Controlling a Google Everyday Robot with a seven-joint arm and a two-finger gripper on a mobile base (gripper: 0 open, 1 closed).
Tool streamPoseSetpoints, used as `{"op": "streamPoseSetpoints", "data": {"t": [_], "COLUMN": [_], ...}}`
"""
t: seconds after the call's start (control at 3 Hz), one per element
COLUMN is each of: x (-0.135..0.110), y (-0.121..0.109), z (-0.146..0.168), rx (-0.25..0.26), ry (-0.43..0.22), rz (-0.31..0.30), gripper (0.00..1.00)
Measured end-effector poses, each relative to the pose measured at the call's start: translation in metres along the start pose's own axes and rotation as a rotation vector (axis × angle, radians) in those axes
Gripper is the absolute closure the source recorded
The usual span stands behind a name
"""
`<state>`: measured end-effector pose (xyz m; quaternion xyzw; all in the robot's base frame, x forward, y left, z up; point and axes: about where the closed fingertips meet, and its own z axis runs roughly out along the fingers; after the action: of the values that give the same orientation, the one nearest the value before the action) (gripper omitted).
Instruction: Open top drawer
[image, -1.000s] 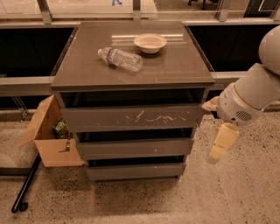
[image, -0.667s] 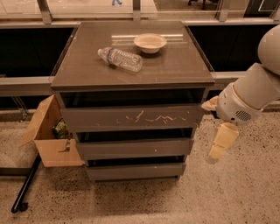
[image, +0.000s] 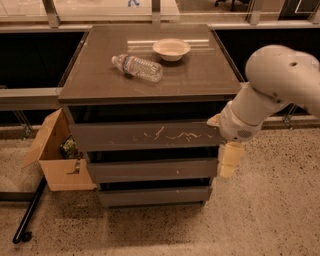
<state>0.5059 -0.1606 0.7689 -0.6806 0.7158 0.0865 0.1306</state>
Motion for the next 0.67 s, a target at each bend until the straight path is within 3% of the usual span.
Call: {"op": "streamPoseSetpoints", "data": {"t": [0.33, 0.67], "x": [-0.007, -0.013], "y": [-0.026, -0.062], "z": [0.031, 0.057], "rx": [0.019, 0.017], "ry": [0.025, -0.010], "rz": [-0.066, -0.096], "gripper": [0.00, 0.00]}}
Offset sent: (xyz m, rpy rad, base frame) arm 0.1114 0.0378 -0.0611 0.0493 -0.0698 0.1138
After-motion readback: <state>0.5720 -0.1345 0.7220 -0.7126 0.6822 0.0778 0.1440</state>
